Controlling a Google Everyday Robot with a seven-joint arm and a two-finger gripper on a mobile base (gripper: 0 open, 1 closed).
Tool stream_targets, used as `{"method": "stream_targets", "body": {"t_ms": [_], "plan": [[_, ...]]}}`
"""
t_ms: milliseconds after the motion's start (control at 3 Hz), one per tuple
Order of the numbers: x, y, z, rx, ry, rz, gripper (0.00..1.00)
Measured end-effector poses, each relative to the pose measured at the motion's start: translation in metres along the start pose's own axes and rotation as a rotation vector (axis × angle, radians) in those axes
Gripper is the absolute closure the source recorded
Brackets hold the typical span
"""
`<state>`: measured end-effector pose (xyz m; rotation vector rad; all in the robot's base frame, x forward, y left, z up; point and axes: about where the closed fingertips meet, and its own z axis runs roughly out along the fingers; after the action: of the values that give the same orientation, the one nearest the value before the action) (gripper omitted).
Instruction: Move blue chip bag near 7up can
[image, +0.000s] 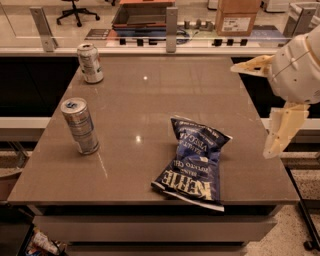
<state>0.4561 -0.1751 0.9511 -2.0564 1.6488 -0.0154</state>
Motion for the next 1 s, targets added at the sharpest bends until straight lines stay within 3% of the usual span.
{"method": "stream_targets", "body": {"t_ms": [333,667,1000], "plan": [[-0.023,0.009,0.023,-0.017,-0.138,-0.14,0.0],[-0.049,0.023,0.044,-0.021,-0.234,-0.307,0.0],[-0.053,0.024,0.044,-0.012,-0.239,-0.405,0.0]]}}
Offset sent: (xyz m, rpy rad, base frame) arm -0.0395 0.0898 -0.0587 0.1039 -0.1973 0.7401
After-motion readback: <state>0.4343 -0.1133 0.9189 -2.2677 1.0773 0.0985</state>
